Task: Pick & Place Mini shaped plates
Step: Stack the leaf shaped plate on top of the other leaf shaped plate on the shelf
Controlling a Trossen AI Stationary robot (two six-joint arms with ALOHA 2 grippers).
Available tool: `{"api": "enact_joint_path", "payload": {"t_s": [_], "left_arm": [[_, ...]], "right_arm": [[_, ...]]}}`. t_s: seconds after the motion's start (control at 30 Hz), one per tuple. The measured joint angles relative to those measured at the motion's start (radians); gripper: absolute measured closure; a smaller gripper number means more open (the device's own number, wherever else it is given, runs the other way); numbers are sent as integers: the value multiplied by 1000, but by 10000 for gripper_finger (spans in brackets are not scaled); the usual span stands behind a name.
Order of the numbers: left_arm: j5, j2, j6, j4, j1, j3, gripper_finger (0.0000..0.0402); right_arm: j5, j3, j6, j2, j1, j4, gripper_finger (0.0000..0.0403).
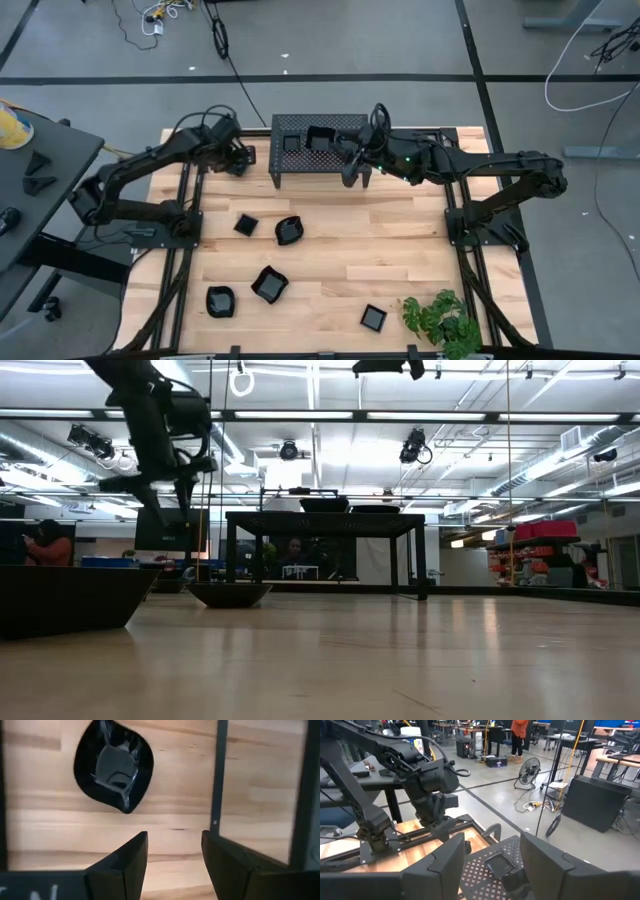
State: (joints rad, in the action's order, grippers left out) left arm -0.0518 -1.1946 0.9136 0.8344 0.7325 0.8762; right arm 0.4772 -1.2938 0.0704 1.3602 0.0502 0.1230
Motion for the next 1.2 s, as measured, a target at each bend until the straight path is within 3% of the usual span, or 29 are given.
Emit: {"api": "enact_joint_path", "payload": {"t_s": [0.27,0.63,0.83,1.0,1.2], "left_arm": [[4,0,97,-36,45,-113,209],[-52,0,175,-36,79,-132,209],[40,0,185,-38,79,-132,209],[-17,-1,368,-34,79,-132,209],[-66,-1,477,-35,79,-132,209]], "right_arm": [[-68,0,0,0,0,6,208],[-70,0,-1,0,0,8,208],[-70,0,-1,0,0,11,208],[-70,0,-1,0,0,12,208],[-70,0,-8,0,0,13,208]]}}
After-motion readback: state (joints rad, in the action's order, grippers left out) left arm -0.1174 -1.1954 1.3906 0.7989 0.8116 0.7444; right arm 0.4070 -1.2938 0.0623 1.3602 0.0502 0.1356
